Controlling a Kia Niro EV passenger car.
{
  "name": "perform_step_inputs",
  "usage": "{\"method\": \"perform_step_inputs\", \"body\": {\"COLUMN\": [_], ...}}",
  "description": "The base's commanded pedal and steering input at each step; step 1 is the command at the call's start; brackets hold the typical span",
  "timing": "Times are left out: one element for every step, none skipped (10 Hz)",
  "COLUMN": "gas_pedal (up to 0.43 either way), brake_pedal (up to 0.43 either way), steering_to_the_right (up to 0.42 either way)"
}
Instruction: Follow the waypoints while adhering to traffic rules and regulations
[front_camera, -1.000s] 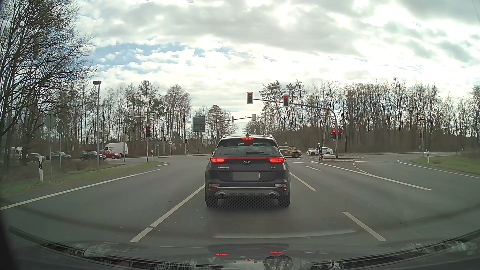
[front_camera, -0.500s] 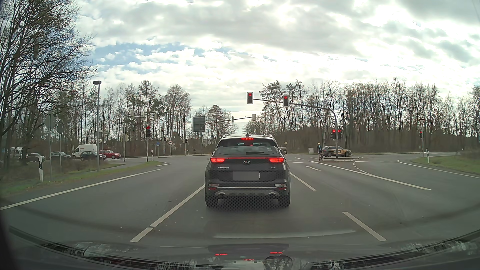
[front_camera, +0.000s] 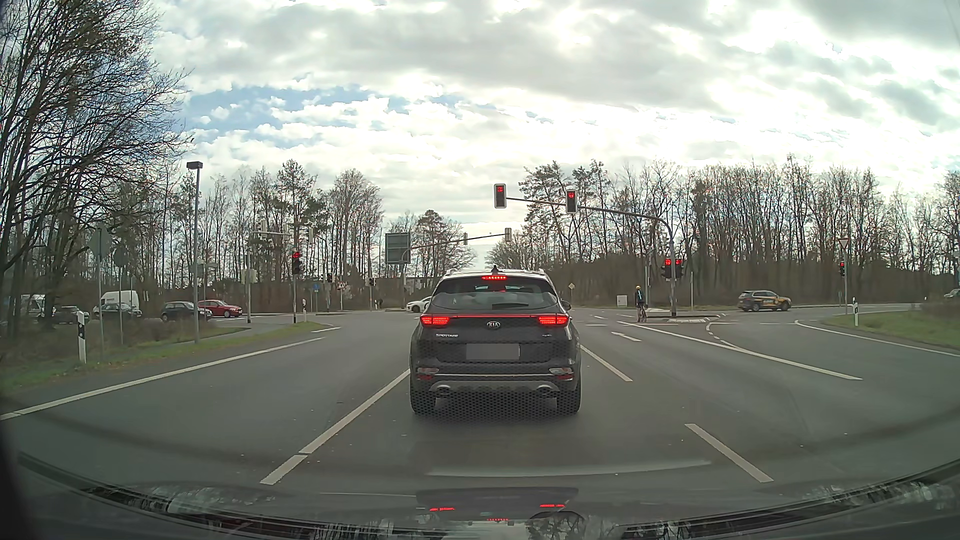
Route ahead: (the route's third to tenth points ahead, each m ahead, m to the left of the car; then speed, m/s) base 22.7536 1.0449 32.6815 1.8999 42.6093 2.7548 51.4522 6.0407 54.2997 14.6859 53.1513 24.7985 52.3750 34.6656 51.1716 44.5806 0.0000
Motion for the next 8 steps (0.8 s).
{"method": "perform_step_inputs", "body": {"gas_pedal": [0.000,0.000,0.000,0.000,0.000,0.000,0.000,0.000], "brake_pedal": [0.299,0.299,0.299,0.299,0.299,0.293,0.293,0.293], "steering_to_the_right": [-0.001,-0.001,-0.002,-0.002,-0.001,-0.001,-0.001,-0.001]}}
